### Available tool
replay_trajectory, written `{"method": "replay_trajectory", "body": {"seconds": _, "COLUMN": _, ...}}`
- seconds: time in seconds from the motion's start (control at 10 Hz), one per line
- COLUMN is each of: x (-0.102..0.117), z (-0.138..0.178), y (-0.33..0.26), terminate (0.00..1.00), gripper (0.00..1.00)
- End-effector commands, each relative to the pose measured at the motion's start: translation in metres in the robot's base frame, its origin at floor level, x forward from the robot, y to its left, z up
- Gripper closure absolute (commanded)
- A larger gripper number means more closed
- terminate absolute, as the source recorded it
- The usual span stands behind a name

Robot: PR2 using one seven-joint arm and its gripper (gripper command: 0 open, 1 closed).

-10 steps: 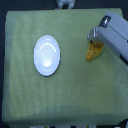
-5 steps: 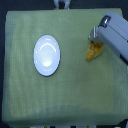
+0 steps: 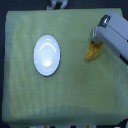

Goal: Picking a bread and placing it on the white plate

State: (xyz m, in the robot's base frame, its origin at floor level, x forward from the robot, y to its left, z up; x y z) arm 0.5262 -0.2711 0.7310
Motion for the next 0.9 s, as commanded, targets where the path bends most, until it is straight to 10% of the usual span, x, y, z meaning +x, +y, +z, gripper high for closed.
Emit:
{"method": "replay_trajectory", "body": {"seconds": 0.0, "x": 0.001, "z": 0.005, "y": -0.001, "terminate": 0.00, "gripper": 1.00}}
{"method": "replay_trajectory", "body": {"seconds": 0.5, "x": 0.009, "z": 0.018, "y": -0.006, "terminate": 0.00, "gripper": 1.00}}
{"method": "replay_trajectory", "body": {"seconds": 0.8, "x": 0.014, "z": 0.079, "y": 0.011, "terminate": 0.00, "gripper": 1.00}}
